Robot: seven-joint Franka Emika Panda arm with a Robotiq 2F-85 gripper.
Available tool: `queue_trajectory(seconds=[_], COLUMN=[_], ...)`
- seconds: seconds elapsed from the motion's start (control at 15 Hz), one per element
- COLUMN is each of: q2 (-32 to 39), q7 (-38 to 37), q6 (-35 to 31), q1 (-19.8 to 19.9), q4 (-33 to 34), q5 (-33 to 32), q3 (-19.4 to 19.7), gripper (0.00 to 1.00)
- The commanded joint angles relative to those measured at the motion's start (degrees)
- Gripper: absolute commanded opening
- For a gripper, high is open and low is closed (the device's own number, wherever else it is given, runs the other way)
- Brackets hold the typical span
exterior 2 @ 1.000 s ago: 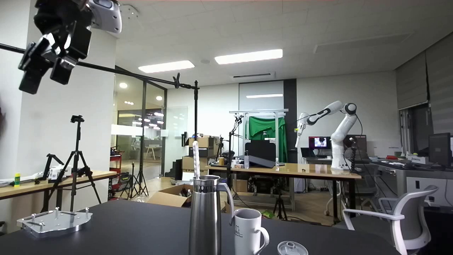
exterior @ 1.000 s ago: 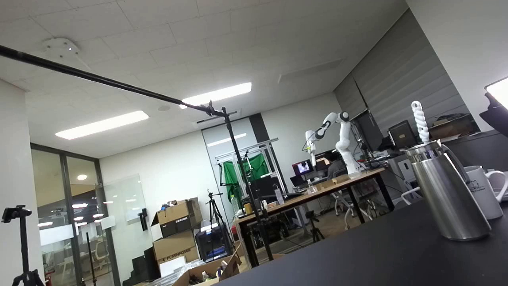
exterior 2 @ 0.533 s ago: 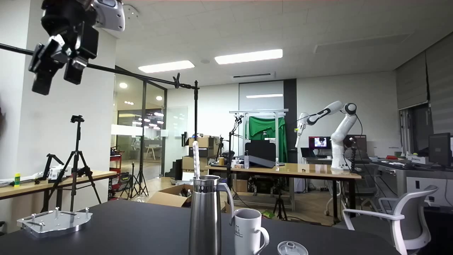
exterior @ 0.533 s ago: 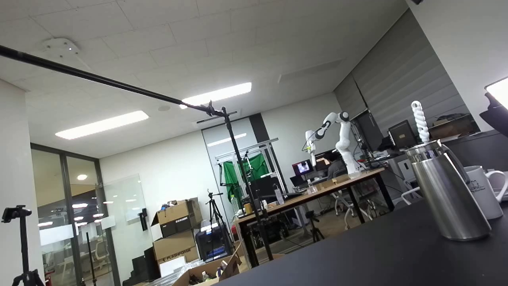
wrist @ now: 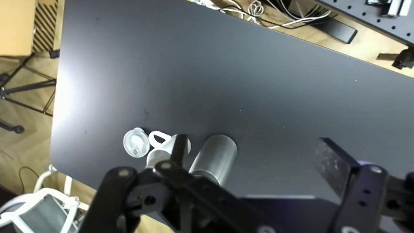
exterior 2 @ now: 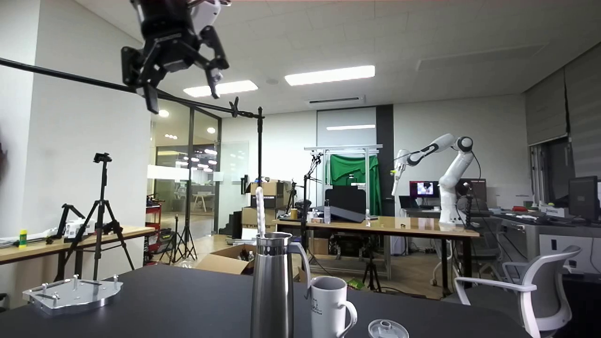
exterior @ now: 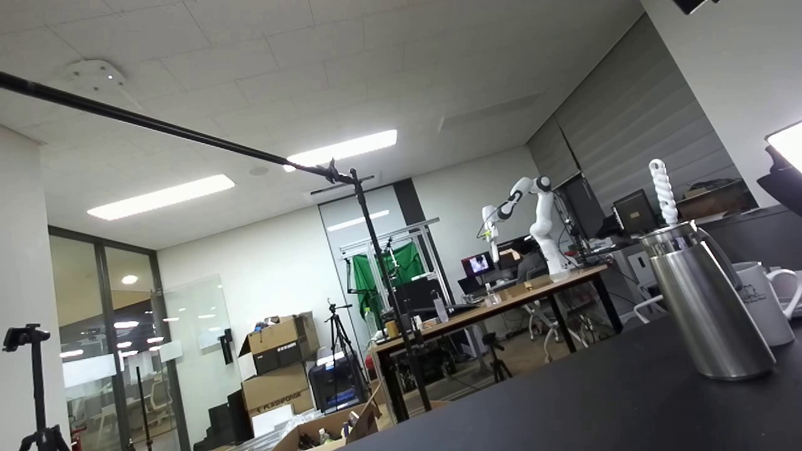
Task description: Use the the brush to scrub inside the jar
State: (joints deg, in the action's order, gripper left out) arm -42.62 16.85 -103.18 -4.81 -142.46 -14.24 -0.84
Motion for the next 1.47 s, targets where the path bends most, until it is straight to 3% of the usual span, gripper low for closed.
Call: queue_trajectory(seconds=[0.0,0.27,0.47,0.53,0.73,1.13,1.4], q2=[8.3,17.5,24.57,19.45,24.22,24.64,28.64], q7=[15.87,34.17,44.09,40.76,43.75,44.33,47.63], q6=[-1.68,-1.75,4.6,-0.55,2.36,3.01,-5.5], q1=[-1.6,-2.67,-1.74,0.86,1.06,1.08,1.14], q4=[8.58,17.27,24.17,17.63,21.85,22.64,23.05], q5=[-1.27,5.35,11.19,9.46,11.38,11.51,12.89], q3=[8.66,15.5,15.57,13.59,13.13,13.09,11.58], gripper=[1.0,1.0,1.0,1.0,1.0,1.0,1.0])
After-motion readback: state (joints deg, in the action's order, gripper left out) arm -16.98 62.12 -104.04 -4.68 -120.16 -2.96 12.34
